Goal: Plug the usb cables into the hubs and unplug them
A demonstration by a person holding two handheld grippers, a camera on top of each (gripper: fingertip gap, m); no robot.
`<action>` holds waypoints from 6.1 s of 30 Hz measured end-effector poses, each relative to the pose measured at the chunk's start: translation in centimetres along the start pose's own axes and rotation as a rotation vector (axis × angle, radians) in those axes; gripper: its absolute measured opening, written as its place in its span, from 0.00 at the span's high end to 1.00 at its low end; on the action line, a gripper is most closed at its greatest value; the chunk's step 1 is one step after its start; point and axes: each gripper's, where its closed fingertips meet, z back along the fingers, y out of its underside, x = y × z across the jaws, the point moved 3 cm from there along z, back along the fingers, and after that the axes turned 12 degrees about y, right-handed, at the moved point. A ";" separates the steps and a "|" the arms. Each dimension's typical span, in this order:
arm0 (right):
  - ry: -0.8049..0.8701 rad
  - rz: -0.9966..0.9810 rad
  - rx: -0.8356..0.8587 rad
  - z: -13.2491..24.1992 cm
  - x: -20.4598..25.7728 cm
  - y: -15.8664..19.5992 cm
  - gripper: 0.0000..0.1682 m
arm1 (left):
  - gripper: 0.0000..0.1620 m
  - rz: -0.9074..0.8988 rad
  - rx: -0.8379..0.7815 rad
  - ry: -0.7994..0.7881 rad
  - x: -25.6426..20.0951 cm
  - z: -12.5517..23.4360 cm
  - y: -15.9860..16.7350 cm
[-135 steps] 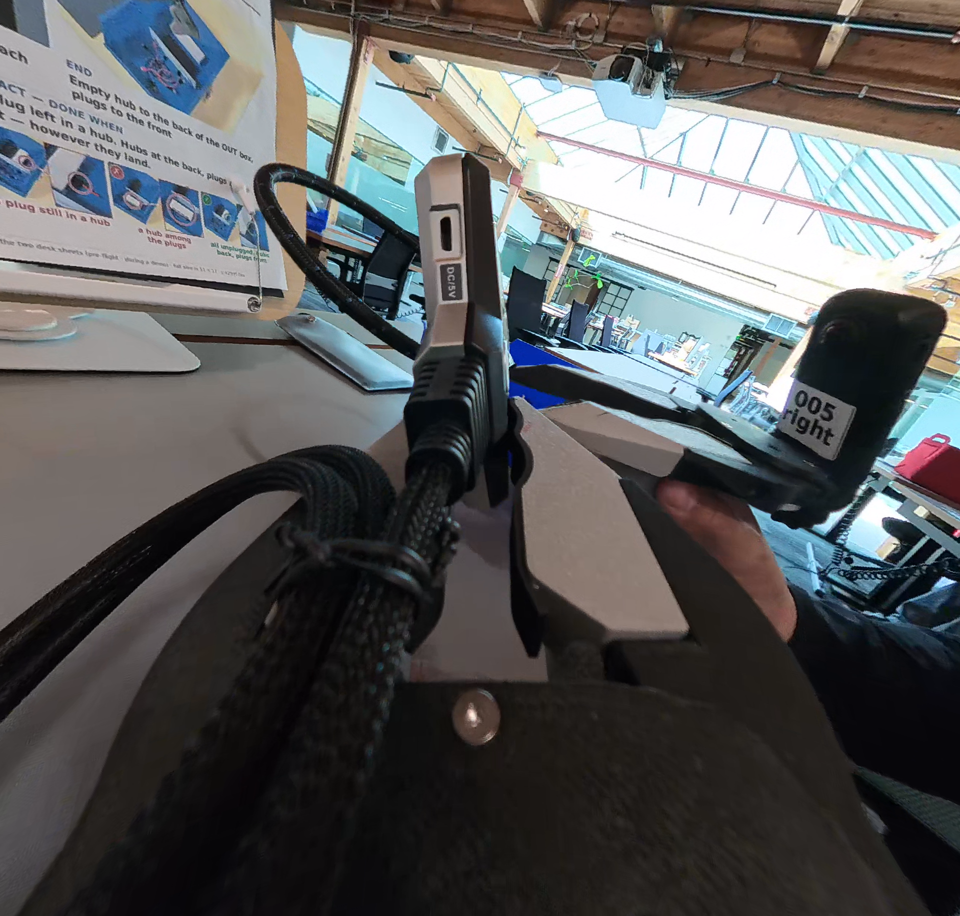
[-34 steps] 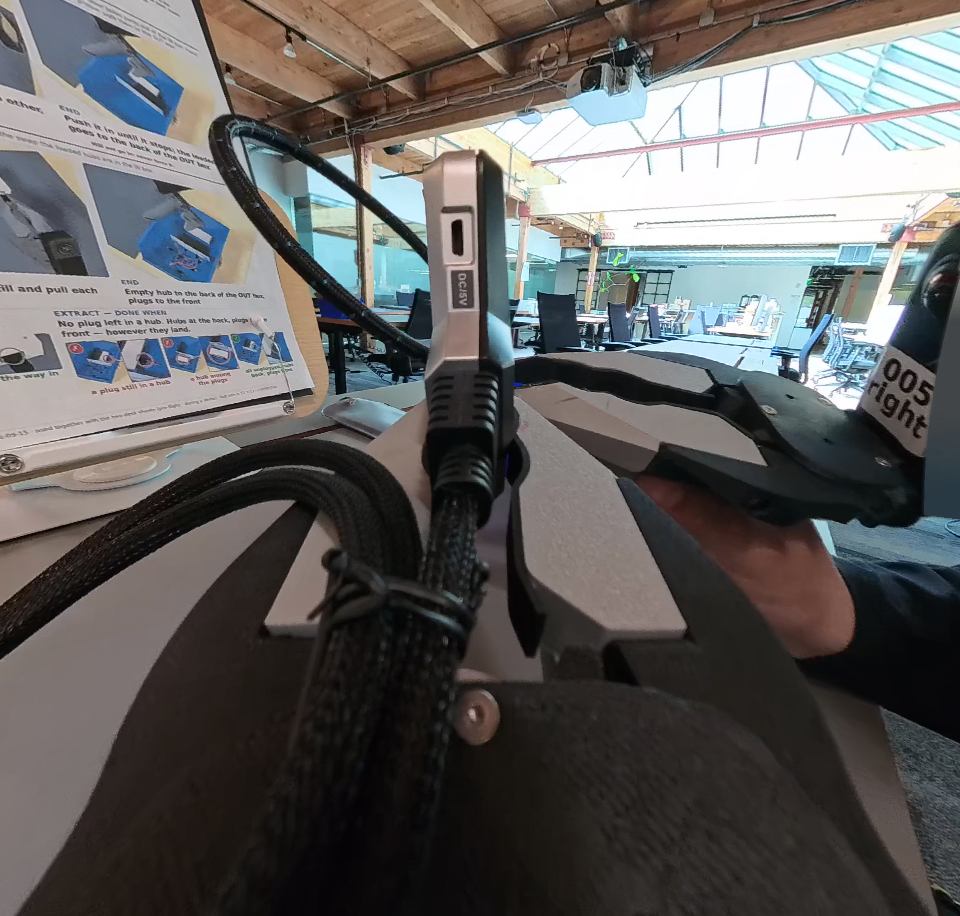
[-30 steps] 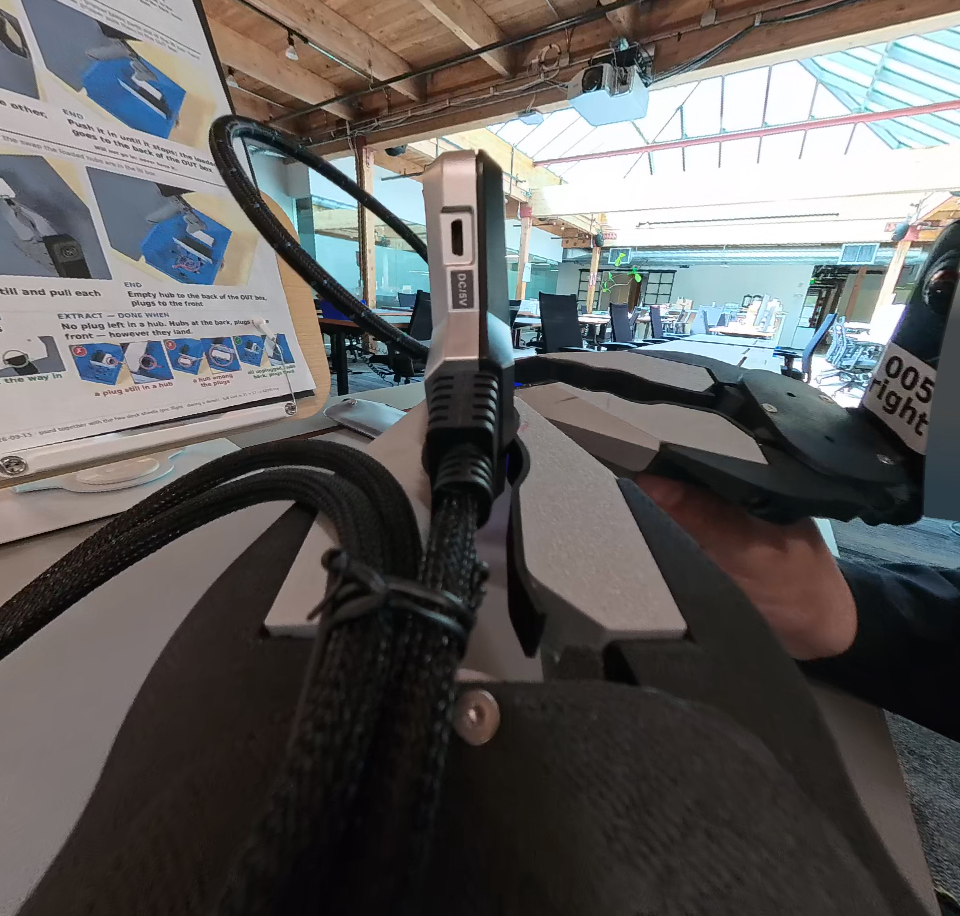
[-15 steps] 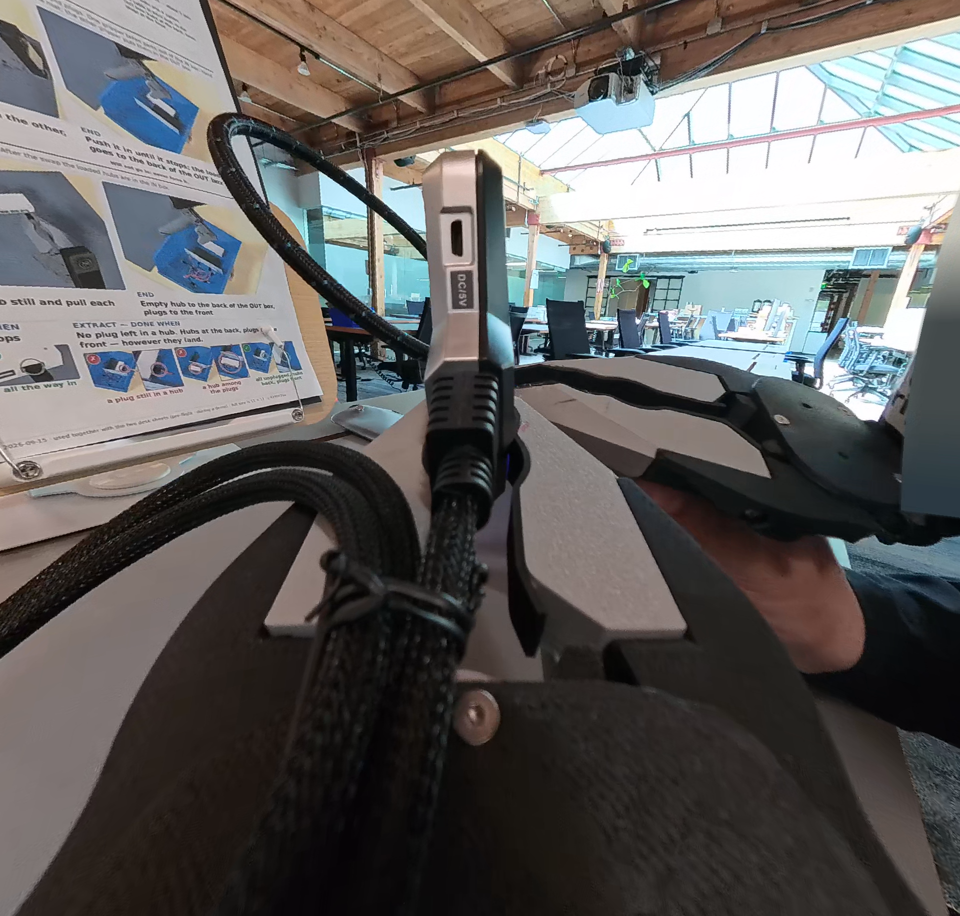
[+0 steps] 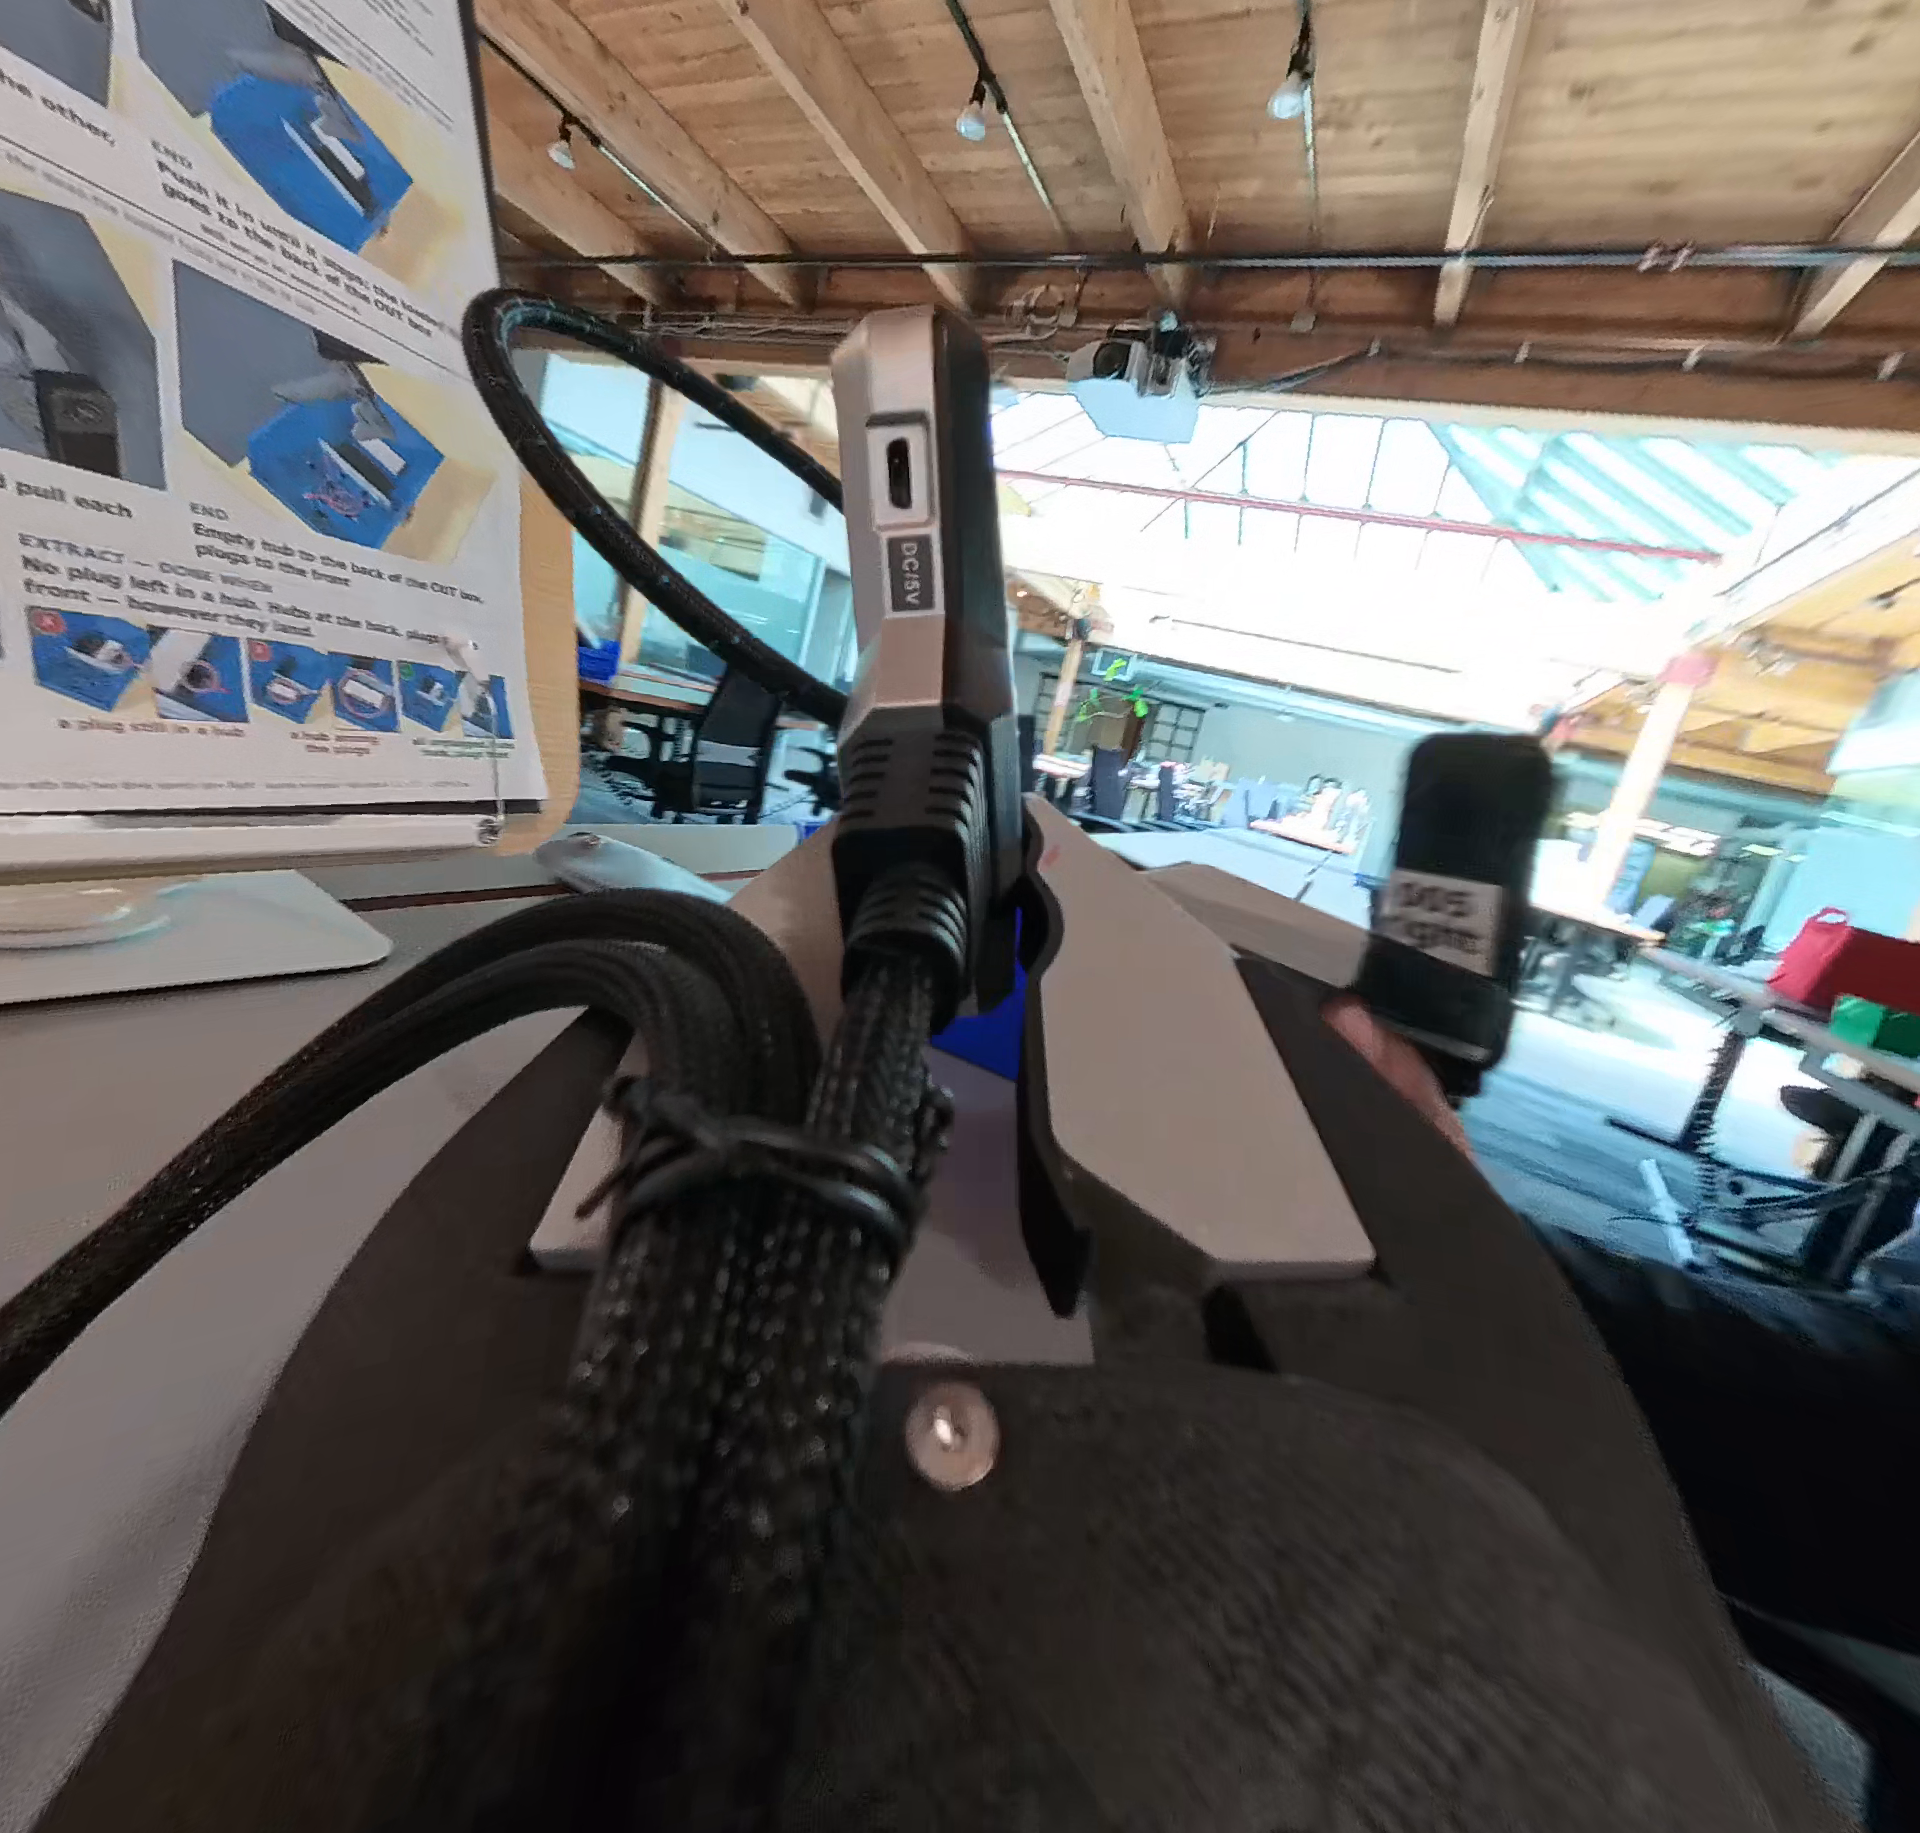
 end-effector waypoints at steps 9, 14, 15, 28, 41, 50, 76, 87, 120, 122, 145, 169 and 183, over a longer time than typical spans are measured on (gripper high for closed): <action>-0.261 -0.371 -0.017 -0.7 0.1 -1.1 0.81 | 0.90 0.111 0.014 0.137 -1.2 -0.8 0.8; -0.249 -0.403 -0.016 -1.2 -0.3 -0.8 0.93 | 0.90 0.224 0.010 0.186 -1.1 -1.0 1.5; -0.262 -0.419 -0.014 -1.2 -0.4 -0.8 0.94 | 0.90 0.227 0.013 0.187 -1.1 -1.0 1.5; -0.238 -0.514 -0.068 -1.2 -0.4 -1.3 0.95 | 0.88 0.233 -0.015 0.174 -1.1 -1.3 1.3; -0.147 -0.605 -0.329 1.2 -7.4 -7.2 0.96 | 0.89 0.234 -0.132 0.124 0.2 1.2 -1.1; -0.072 -0.067 -0.045 3.5 -3.9 -12.5 0.95 | 0.89 0.184 0.075 0.150 -0.9 -0.9 2.1; 0.106 -0.456 1.073 20.5 -23.6 -5.1 0.76 | 0.89 0.319 0.362 0.215 -1.7 -2.1 7.4; 0.539 0.273 0.761 19.1 -26.8 -12.9 0.71 | 0.89 0.328 0.376 0.244 -2.1 -2.1 7.6; -0.334 0.042 0.508 3.3 1.1 0.4 0.89 | 0.81 0.282 0.504 0.422 -5.9 -2.2 8.8; -0.301 0.017 0.449 3.5 0.3 -1.2 0.89 | 0.79 0.277 0.488 0.386 -5.3 -2.3 8.6; 0.089 0.159 0.087 10.7 -9.1 -16.9 0.90 | 0.84 0.275 0.479 0.334 -4.5 -2.4 8.6; 0.329 0.060 1.182 7.1 -29.0 -7.3 0.88 | 0.85 0.301 0.469 0.322 -4.1 -2.2 8.6; 0.462 -0.140 1.681 10.8 -37.6 2.4 0.59 | 0.85 0.342 0.479 0.330 -4.0 -2.3 8.8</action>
